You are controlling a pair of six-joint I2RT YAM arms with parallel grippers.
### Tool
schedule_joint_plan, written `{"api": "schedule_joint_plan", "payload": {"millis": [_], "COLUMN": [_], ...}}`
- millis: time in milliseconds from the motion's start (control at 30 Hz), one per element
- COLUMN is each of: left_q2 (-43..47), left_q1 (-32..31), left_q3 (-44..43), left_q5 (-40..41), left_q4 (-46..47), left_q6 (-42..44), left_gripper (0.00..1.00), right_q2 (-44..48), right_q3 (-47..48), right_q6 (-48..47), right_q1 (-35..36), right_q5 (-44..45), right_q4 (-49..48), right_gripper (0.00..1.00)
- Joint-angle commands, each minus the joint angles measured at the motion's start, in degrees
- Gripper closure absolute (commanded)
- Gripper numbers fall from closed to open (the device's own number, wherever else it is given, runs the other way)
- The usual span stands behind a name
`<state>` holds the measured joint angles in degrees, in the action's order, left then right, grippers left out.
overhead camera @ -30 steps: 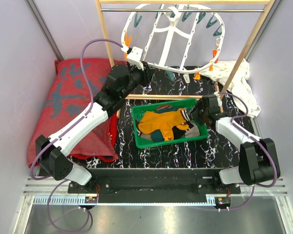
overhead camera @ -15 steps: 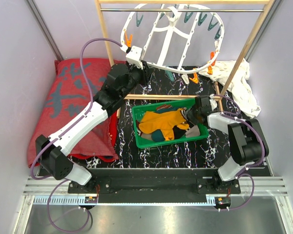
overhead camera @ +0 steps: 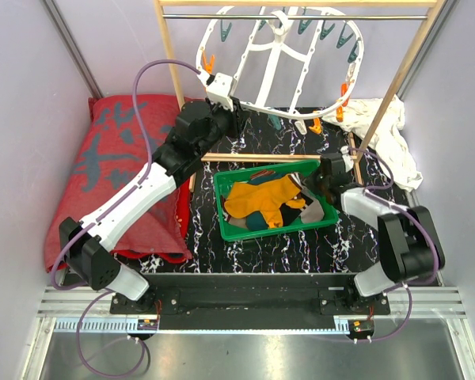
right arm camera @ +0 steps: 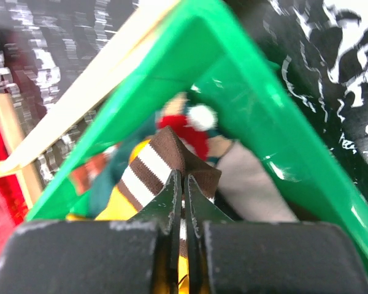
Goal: Clip the socks to the hanger
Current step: Pick up the sock from the bin.
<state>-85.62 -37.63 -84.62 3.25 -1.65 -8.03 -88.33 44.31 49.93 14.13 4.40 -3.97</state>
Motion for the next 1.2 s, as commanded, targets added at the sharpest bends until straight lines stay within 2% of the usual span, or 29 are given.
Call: {"api": "schedule_joint_plan", "payload": {"millis": [0,333,600,867,1167], "left_q2": [-0.24,-0.51,0.54,0.99,1.95], "left_q1": [-0.25,-0.34,-0.25,-0.25,-0.25], "left_q3": [-2.66,-3.71,-3.27,-3.10,-2.31], "left_q5": [0.18,-0.08,-2.89,-7.29,-10.19], "left_q4": [-2.74,-2.75,-1.69,0.16,1.03], "left_q6": [-0.75,-3.04,-6.91,-9.19,-8.14], "left_gripper": [1.00,1.00,1.00,1.00,1.00], "right_q2": [7.11,21.60,31.90,31.65,25.76], "right_q3": [-0.90,-0.98,-0.55,6.48,14.48], "right_q6": [-5.98,-22.84,-33.22,-40.43,-56.42], "right_q1": [0.72,5.20,14.87,19.18,19.53], "right_q5": [-0.36,-4.23,-6.60,-9.23,-21.10], "right_q4": [-0.43,2.47,3.53,3.62,1.77], "right_gripper": [1.00,1.00,1.00,1.00,1.00]}}
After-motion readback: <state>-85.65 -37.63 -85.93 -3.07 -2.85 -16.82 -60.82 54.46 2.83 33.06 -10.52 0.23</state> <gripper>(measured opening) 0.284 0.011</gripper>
